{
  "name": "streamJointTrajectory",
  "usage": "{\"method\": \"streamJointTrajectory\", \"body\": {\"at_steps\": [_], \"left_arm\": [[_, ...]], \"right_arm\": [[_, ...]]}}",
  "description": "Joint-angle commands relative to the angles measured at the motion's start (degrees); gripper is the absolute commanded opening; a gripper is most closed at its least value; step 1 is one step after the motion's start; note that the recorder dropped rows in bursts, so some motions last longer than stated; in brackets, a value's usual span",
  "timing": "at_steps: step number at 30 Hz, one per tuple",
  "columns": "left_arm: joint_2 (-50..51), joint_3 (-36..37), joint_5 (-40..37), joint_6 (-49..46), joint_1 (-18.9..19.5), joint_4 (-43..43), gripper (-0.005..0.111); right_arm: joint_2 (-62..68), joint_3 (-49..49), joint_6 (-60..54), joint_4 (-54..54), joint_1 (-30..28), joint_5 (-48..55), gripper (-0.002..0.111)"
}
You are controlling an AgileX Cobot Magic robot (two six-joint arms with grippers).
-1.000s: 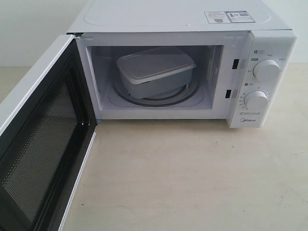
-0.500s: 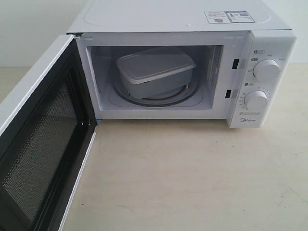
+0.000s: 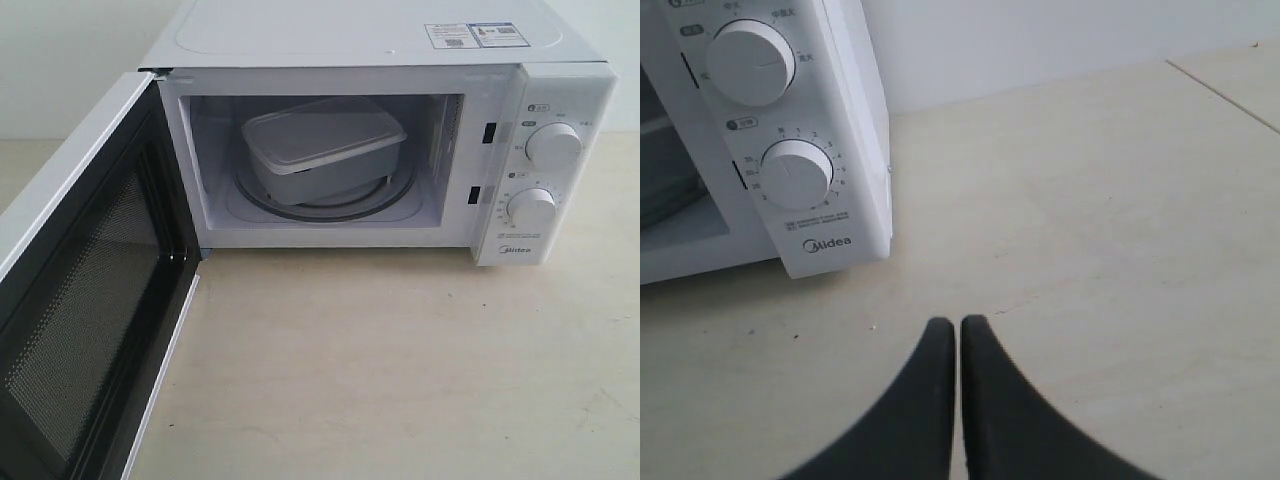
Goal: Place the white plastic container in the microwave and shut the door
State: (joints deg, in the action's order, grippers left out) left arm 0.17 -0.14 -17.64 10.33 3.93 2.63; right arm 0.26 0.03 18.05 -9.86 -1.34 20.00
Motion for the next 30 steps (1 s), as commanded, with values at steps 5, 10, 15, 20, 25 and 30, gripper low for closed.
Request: {"method": "streamJointTrajectory", "body": {"at_steps": [5, 10, 15, 20, 25, 30], "left_arm": [[-0.17, 0.14, 0.2, 0.4, 0.06, -0.22, 0.004], [-0.17, 0.14, 0.2, 0.4, 0.06, -0.22, 0.004], [-0.17, 0.14, 0.2, -1.28, 0.06, 0.79, 0.004], [-0.17, -1.21, 0.93, -5.47, 0.06, 4.76, 0.004], [-0.17, -14.42, -10.13, -4.78, 0.06, 8.3, 0.004], [-0.17, -27.01, -13.0, -1.63, 0.06, 8.72, 0.004]], "right_arm": [[-0.26, -0.03, -0.4, 0.11, -0.36, -0.05, 0.0], [-0.26, -0.03, -0.59, 0.11, -0.36, -0.05, 0.0], [-0.26, -0.03, -0.35, 0.11, -0.36, -0.05, 0.0], [-0.26, -0.03, -0.35, 0.11, -0.36, -0.05, 0.0], [-0.26, -0.03, -0.35, 0.11, -0.36, -0.05, 0.0], [-0.26, -0.03, -0.35, 0.11, -0.36, -0.05, 0.0]]}}
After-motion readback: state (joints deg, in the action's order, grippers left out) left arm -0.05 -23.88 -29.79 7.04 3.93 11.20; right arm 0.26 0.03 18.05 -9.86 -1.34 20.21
